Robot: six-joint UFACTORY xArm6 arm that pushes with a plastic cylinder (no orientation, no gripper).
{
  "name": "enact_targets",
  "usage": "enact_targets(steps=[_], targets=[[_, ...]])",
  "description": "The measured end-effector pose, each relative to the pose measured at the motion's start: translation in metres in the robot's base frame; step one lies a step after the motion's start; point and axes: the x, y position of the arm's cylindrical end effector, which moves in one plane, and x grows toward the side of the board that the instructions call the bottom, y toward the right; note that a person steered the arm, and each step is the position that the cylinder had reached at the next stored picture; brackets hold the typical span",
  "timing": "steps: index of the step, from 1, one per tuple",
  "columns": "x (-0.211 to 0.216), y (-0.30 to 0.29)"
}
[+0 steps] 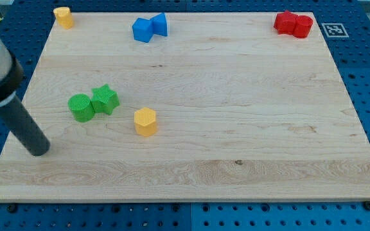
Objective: Slide the yellow hexagon to the bottom right of green star
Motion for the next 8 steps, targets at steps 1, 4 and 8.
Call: enact_targets(steps=[1,4,8], targets=[[0.0,0.035],[-0.006,0.123],[-0.044,0.193]])
